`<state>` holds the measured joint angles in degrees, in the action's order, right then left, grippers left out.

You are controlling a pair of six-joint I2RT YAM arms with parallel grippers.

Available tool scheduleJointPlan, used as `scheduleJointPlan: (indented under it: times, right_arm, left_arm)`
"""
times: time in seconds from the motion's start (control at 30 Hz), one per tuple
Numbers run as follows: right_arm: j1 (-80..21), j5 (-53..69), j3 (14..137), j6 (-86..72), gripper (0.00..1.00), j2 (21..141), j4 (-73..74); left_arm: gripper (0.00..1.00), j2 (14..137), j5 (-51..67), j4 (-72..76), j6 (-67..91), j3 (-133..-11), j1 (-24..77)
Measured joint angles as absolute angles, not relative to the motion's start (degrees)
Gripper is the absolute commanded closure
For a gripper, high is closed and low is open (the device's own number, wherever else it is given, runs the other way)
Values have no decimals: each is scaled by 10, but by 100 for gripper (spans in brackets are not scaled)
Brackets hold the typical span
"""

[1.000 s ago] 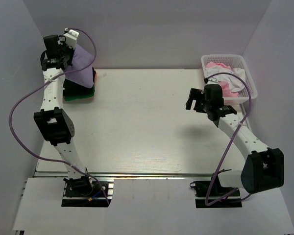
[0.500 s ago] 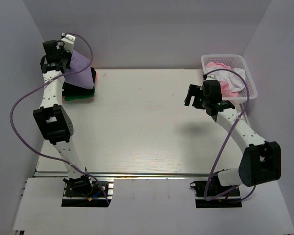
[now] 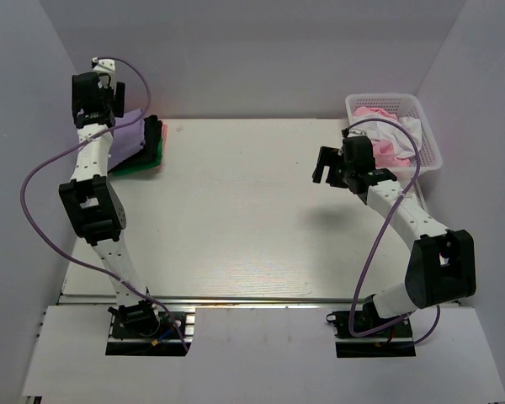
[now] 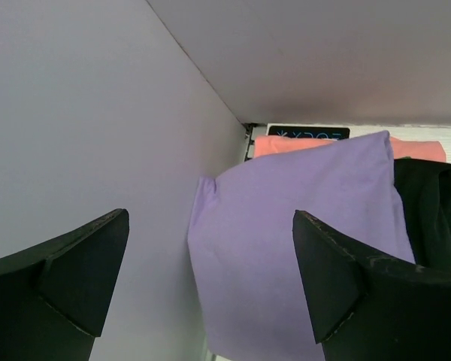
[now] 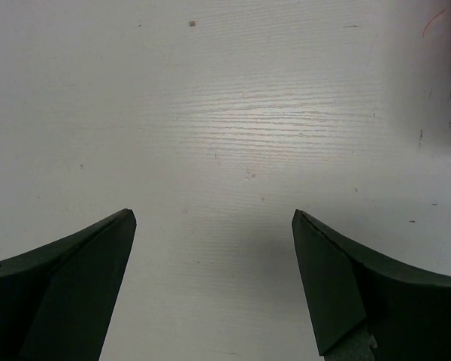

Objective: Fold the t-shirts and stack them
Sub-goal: Put the neatly folded tshirt into the corner of the board with the left arm

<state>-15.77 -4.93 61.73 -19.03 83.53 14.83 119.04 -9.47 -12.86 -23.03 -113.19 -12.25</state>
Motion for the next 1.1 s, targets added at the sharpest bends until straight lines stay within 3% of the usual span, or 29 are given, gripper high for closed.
scheduleJointPlan:
  times: [0.6, 0.67, 0.7, 0.73, 0.8, 0.83, 0.9, 0.93, 0.97, 1.1]
  right_arm:
    - [-159, -48, 617, -175, 10, 836, 149]
    - [-159, -48, 617, -173, 10, 840, 149]
    - [-159, -48, 617, -173, 10, 842, 149]
    - [-159, -48, 617, -173, 10, 846, 149]
    - [-159, -48, 617, -172, 10, 855, 149]
    - [-159, -48, 617, -171, 10, 859, 149]
    - [-159, -47, 617, -170, 10, 864, 150]
    - [-159, -47, 617, -169, 10, 866, 150]
    - [-159, -47, 617, -168, 10, 867, 150]
    - [-159, -47, 617, -165, 10, 867, 150]
  left_arm:
    - [0, 1332, 29, -228, -164, -1209, -98]
    - [5, 1344, 34, -236, -164, -1209, -93]
    - [9, 1348, 35, -238, -164, -1209, -91]
    - [25, 1350, 35, -240, -164, -1209, -88]
    - [47, 1351, 32, -240, -164, -1213, -84]
    - [65, 1352, 31, -241, -163, -1216, -83]
    - [77, 1355, 28, -240, -168, -1226, -79]
    - [93, 1355, 27, -238, -171, -1227, -77]
    - [100, 1355, 25, -236, -170, -1227, -75]
    - [100, 1355, 26, -225, -186, -1223, -64]
